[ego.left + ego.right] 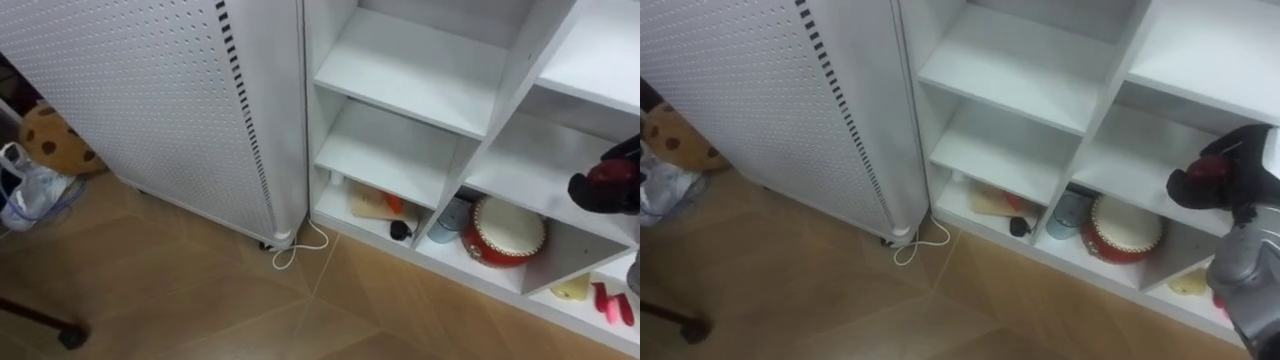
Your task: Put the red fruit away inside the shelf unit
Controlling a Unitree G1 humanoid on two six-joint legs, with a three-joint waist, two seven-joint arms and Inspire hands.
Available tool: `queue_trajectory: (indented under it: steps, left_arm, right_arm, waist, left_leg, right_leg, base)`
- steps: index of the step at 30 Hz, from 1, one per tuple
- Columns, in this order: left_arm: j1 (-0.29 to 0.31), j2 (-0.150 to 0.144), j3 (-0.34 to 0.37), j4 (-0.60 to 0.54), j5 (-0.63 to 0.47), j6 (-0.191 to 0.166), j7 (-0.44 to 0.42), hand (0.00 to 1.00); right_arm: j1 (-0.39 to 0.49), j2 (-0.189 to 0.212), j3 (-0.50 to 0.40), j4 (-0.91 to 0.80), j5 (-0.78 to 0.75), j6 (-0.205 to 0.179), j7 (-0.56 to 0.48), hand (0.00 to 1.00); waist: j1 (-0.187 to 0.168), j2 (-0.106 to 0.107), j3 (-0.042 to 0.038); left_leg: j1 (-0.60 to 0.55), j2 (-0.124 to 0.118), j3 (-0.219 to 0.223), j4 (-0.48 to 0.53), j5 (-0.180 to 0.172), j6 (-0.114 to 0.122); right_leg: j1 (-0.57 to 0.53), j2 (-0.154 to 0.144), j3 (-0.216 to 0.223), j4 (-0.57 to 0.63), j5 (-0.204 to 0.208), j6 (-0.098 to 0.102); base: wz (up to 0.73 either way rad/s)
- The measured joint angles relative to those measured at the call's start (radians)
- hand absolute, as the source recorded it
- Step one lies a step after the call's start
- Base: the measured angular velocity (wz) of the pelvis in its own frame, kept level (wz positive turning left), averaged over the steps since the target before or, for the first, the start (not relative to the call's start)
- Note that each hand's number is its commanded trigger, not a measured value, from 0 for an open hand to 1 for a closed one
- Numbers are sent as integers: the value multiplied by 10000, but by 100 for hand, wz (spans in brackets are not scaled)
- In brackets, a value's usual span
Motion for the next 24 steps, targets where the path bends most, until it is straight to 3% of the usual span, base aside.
queue_trajectory:
  steps: [7, 9, 14, 24]
  left_arm:
    - [19, 4, 4, 6, 17, 1, 291, 0]
    - [19, -3, 3, 5, 17, 2, 340, 0]
    - [171, -1, 5, -6, 23, 9, 373, 0]
    - [417, 32, 5, -285, 35, 13, 293, 0]
  right_arm:
    - [-8, 1, 0, -24, 82, 0, -168, 0]
    - [-7, 1, 0, -23, 216, 6, -168, 0]
    - [-7, 1, 0, -21, 308, 122, -185, 0]
    - [-61, 0, -1, 170, 356, 189, -188, 0]
  waist:
    - [16, -14, 1]
    - [-9, -15, 2]
    - [3, -15, 2]
    - [24, -15, 1]
  left_leg:
    - [-47, -19, 12, 105, -24, 32]
    - [-49, -148, -1, 186, -63, 30]
    - [-52, -145, 14, 306, -109, 51]
    - [-37, -182, 88, 340, -113, 58]
  right_leg:
    - [-41, -51, 14, 108, -46, -1]
    - [-43, -146, 17, 244, -112, -25]
    - [-62, -195, 87, 390, -211, 43]
    - [-68, -376, 59, 537, -280, -9]
  base:
    - [2]
    - [8]
    - [2]
    - [2]
